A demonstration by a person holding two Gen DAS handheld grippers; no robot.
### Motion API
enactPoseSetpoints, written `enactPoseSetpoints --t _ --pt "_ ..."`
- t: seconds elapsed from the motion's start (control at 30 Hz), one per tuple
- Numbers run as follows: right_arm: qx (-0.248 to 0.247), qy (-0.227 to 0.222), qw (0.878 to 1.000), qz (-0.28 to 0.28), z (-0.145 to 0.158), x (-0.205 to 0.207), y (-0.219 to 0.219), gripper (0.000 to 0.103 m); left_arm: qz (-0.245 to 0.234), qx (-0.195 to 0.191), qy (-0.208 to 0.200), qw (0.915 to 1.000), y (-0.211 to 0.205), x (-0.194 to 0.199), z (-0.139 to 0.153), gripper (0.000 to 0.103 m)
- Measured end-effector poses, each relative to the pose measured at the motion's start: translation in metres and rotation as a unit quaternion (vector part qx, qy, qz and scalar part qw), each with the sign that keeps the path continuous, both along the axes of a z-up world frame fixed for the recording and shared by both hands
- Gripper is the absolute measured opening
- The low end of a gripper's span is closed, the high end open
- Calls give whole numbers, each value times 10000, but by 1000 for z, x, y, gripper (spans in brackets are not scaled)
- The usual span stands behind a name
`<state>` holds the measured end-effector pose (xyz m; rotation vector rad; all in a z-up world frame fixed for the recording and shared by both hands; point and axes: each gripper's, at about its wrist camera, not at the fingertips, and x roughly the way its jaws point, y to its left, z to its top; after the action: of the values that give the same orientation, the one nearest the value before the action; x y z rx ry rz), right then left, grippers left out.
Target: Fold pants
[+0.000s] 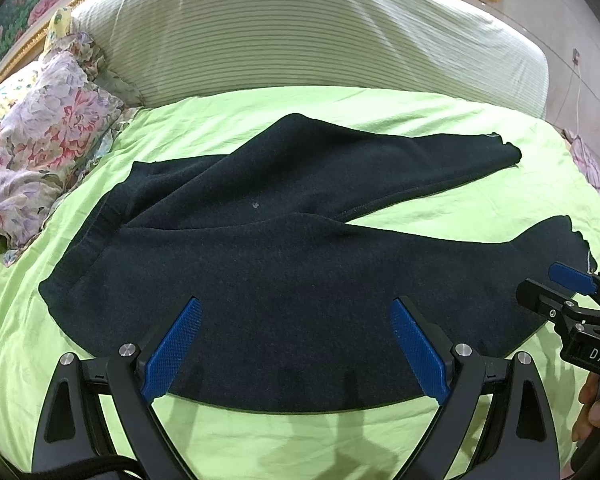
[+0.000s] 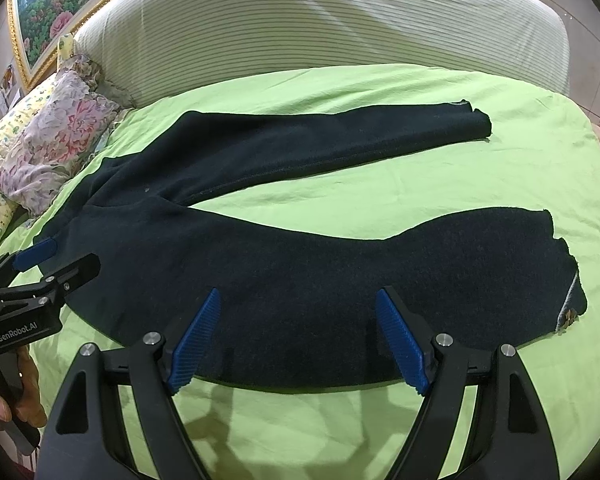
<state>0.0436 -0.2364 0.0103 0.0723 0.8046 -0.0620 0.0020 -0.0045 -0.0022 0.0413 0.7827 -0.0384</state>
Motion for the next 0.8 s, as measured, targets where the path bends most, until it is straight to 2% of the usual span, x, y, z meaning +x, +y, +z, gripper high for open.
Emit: enactPoseSetpoints --t 0.13,0.33,0.43,0.5,0.63,0.8 --pt "12 -100 9999 -14 1 0 -4 81 -14 72 16 10000 0 1 1 96" --pt "-53 23 10000 -60 2 1 -9 81 -52 14 -116 9999 -3 3 2 96" --pt "23 91 9999 -104 3 2 -14 81 -198 -67 -34 9998 -4 6 2 96" --pt "67 84 9999 -127 4 3 -18 81 -263 -41 177 9995 -6 9 0 96" --pt "80 114 9998 -127 9 5 -25 81 -370 -3 185 9991 -11 15 3 96" --pt "260 178 9993 -189 21 18 -44 81 -599 -118 421 9972 -19 33 9 96"
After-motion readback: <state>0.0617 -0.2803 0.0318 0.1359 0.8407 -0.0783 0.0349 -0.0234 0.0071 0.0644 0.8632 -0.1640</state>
